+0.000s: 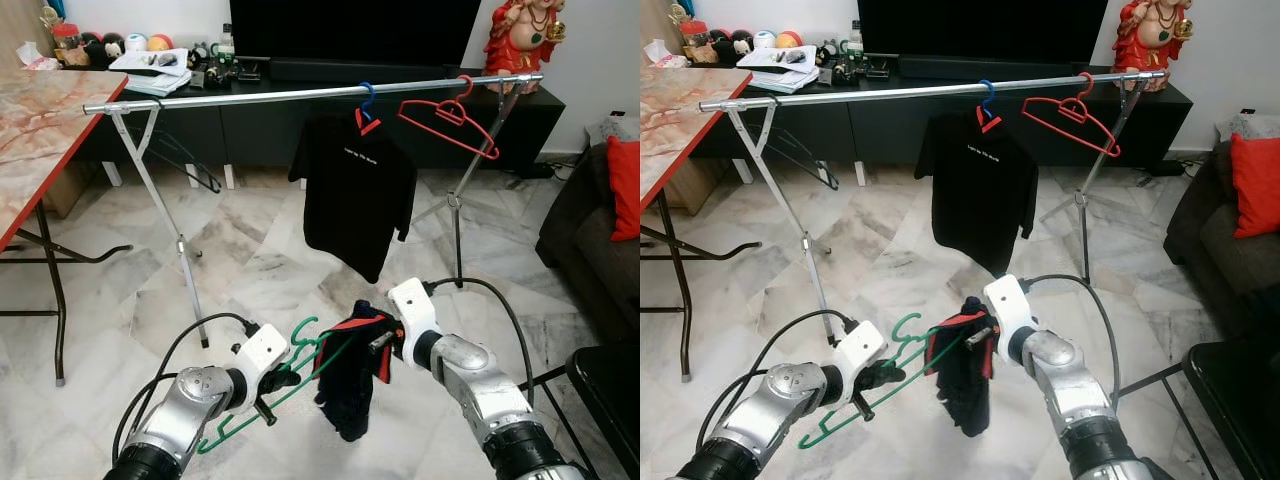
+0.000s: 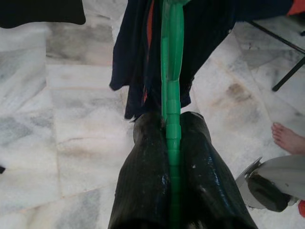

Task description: Hang hanger

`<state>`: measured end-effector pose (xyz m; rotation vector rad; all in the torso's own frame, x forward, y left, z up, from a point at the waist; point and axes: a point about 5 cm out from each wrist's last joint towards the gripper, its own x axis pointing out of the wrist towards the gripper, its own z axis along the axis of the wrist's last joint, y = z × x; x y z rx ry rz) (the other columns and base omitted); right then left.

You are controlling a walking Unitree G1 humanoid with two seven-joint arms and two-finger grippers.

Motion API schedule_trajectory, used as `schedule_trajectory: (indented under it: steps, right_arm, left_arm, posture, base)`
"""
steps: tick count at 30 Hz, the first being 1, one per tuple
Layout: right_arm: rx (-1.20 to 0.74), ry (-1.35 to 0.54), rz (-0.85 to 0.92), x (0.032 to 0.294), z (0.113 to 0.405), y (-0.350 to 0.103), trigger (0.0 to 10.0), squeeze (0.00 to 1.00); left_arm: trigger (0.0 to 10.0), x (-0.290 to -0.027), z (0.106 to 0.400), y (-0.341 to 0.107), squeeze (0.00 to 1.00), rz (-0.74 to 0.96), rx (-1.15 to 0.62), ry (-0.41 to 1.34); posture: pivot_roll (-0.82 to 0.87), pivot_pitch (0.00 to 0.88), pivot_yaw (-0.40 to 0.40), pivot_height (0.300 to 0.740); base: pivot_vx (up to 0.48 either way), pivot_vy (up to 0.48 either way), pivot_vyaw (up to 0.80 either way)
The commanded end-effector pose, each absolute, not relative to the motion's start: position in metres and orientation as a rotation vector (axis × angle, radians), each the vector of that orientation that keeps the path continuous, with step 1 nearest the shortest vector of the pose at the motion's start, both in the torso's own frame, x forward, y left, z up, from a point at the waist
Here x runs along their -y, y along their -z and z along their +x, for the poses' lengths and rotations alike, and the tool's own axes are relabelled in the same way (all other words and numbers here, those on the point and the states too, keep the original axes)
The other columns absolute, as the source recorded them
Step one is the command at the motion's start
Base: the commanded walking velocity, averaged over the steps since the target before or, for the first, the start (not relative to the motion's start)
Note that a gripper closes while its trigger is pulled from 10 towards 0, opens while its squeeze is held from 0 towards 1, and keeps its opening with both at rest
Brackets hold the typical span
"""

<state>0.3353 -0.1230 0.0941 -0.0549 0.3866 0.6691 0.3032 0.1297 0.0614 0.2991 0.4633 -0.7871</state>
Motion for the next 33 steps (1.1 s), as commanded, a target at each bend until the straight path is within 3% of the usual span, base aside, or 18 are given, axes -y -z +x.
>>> schedule_trajectory:
  steps: [1,5,9,12,14,17,24,28,33]
  right_arm:
    - [-0.306,-0.763,0.002,0.115,0.332,-0.109,10.0,0.00]
    - [-0.225,-0.959,-0.022,0.101,0.317,-0.122,10.0,0.00]
    - [-0.221,-0.990,-0.059,0.104,0.313,-0.123,10.0,0.00]
    - [-0.271,-0.873,-0.134,0.115,0.322,-0.113,10.0,0.00]
    - [-0.350,-0.674,-0.226,0.134,0.335,-0.101,10.0,0.00]
    - [-0.397,-0.502,-0.222,0.152,0.342,-0.095,10.0,0.00]
    - [-0.383,-0.394,-0.189,0.160,0.347,-0.093,10.0,0.00]
    - [-0.390,-0.446,-0.146,0.153,0.346,-0.091,10.0,0.00]
    - [-0.297,-0.719,0.050,0.121,0.334,-0.113,10.0,0.00]
  left_arm:
    - [10.0,-0.124,0.304,-0.070,0.00,0.265,-0.411,0.814]
    - [10.0,-0.123,0.303,-0.070,0.00,0.254,-0.412,0.825]
    - [10.0,-0.124,0.303,-0.070,0.00,0.251,-0.411,0.826]
    - [10.0,-0.124,0.302,-0.070,0.00,0.249,-0.413,0.827]
    - [10.0,-0.124,0.302,-0.070,0.00,0.245,-0.414,0.829]
    - [10.0,-0.124,0.302,-0.070,0.00,0.245,-0.415,0.829]
    - [10.0,-0.125,0.301,-0.069,0.00,0.256,-0.425,0.832]
    - [10.0,-0.125,0.301,-0.069,0.00,0.256,-0.428,0.835]
    - [10.0,-0.125,0.301,-0.068,0.00,0.258,-0.432,0.834]
  posture:
    - [0.02,0.091,-0.057,0.740]
    - [0.02,0.091,-0.057,0.740]
    - [0.02,0.091,-0.058,0.740]
    - [0.02,0.090,-0.058,0.740]
    - [0.02,0.090,-0.058,0.740]
    - [0.03,0.091,-0.057,0.740]
    - [0.03,0.091,-0.057,0.740]
    - [0.03,0.089,-0.057,0.740]
    - [0.02,0.087,-0.056,0.740]
  base:
    - [0.000,0.000,0.00]
    - [0.000,0.000,0.00]
    - [0.000,0.000,0.00]
    - [0.000,0.000,0.00]
    - [0.000,0.000,0.00]
    - [0.000,0.000,0.00]
    - [0.000,0.000,0.00]
    - [0.000,0.000,0.00]
    - [0.000,0.000,0.00]
